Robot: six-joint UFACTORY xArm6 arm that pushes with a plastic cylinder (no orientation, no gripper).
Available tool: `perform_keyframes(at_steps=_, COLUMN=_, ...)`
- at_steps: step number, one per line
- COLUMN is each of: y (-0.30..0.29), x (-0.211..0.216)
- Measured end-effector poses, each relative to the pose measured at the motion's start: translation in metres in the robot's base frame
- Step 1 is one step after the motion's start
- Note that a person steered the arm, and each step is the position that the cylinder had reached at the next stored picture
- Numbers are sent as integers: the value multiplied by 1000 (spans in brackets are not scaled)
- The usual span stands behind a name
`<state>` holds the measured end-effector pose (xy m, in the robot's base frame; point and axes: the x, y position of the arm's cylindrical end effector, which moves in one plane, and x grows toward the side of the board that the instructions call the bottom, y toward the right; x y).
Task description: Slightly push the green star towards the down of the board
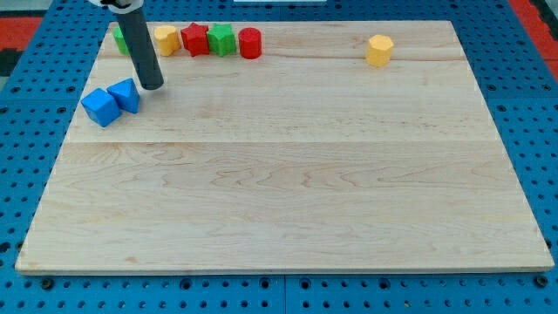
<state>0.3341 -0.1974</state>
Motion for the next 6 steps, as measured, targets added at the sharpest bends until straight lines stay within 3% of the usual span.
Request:
perform_keyframes(at_steps=1, y=-23, x=18)
perform_keyframes(at_steps=2, y=3, x=12)
perform_keyframes(at_steps=3, y=80, x=-4)
perform_keyframes(at_steps=4, y=166, x=-40)
perform_keyframes(at_steps=5, y=211, x=-84)
perform_keyframes(at_steps=6, y=211, x=-120)
